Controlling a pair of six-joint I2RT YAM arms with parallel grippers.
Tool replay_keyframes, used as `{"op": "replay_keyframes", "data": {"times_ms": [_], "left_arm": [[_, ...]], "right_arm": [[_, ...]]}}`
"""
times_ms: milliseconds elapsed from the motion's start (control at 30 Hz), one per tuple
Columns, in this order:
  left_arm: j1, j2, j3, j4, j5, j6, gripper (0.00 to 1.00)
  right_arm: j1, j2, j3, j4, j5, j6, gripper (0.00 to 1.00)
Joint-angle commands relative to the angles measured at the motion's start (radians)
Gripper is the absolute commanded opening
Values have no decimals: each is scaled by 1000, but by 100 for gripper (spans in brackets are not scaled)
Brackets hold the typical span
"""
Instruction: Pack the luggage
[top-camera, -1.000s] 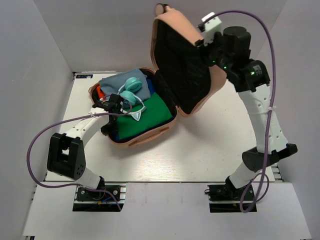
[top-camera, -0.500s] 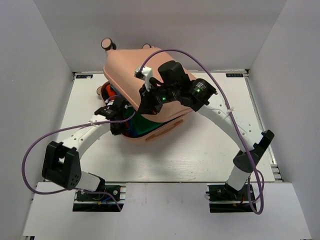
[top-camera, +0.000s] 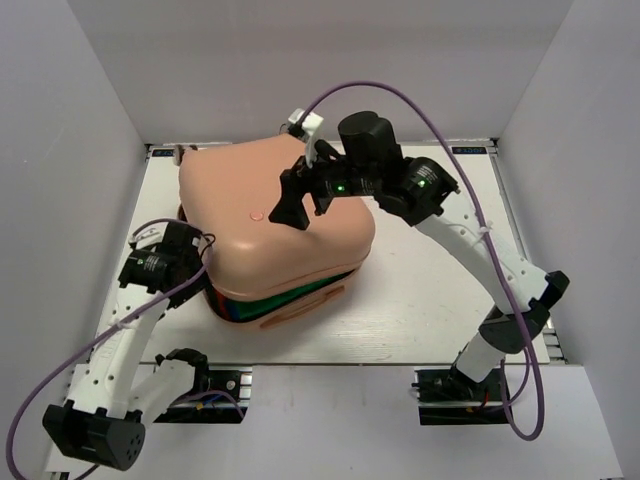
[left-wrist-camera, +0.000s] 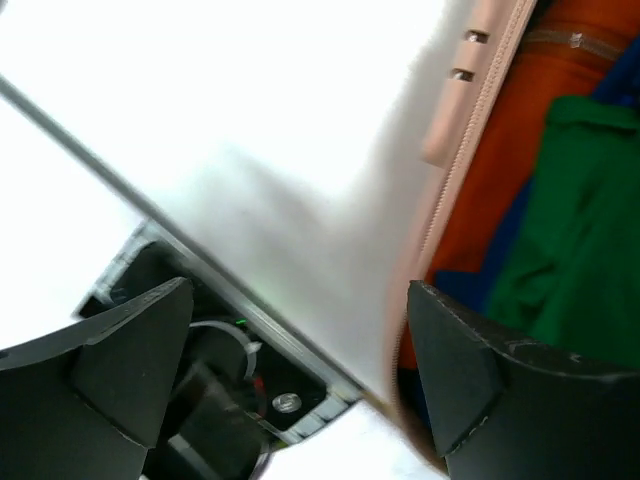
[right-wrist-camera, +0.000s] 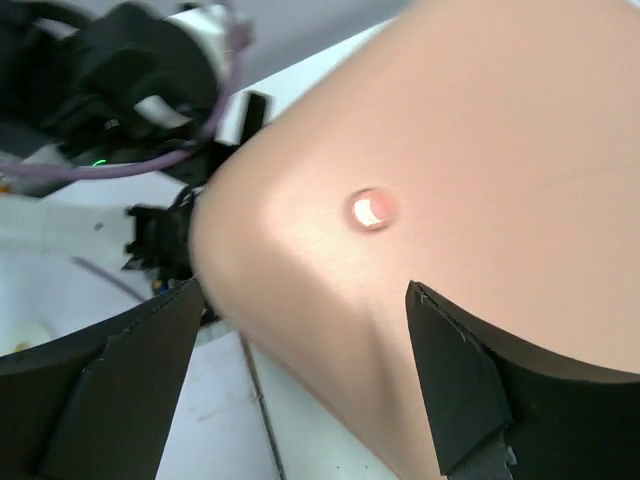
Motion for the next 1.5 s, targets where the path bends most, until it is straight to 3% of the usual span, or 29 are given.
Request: {"op": "replay_keyframes", "data": {"times_ms": [0, 200, 367, 467, 500, 533, 567, 600, 667, 700, 733, 800, 833, 1033, 1267, 1467], "left_arm": [[-7, 22, 77, -87, -33, -17, 99], [43, 58, 204, -210, -143, -72, 97], [189, 98, 344, -293, -248, 18, 94], [298, 120, 306, -154, -138, 143, 94], [318, 135, 237, -92, -1, 155, 88], [353, 161, 214, -45, 37, 173, 85], [383, 175, 174, -9, 94, 177, 80], [408, 214, 139, 21, 132, 177, 68], [422, 245, 91, 66, 175, 177, 56], [428, 271, 80, 77, 189, 171, 51], [428, 297, 53, 88, 221, 171, 44], [427, 330, 34, 146, 242, 164, 39], [427, 353, 14, 169, 269, 163, 35], [363, 430, -26, 273, 318, 172, 28], [226, 506, -21, 370, 381, 171, 13], [-7, 563, -1, 384, 410, 111, 5]], "right_arm": [[-19, -34, -21, -27, 197, -6, 90], [-96, -92, -159, -64, 534, 21, 90], [-172, -147, -318, -66, 607, 77, 90], [-249, -184, -438, -54, 605, 124, 86], [-273, -193, -461, -47, 561, 127, 72], [-286, -196, -504, -43, 508, 127, 66], [-301, -216, -545, -17, 446, 97, 51], [-307, -224, -564, -12, 376, 45, 41], [-306, -244, -622, -4, 279, -44, 30], [-304, -248, -648, 3, 225, -67, 19], [-306, -253, -659, 12, 157, -75, 17], [-307, -256, -690, 16, 99, -129, 2], [-306, -249, -694, 14, 88, -129, 0], [-306, -193, -664, 13, -28, -137, 0], [-326, -182, -647, 85, 206, -40, 0], [-390, -75, -546, 36, 318, 93, 0]]}}
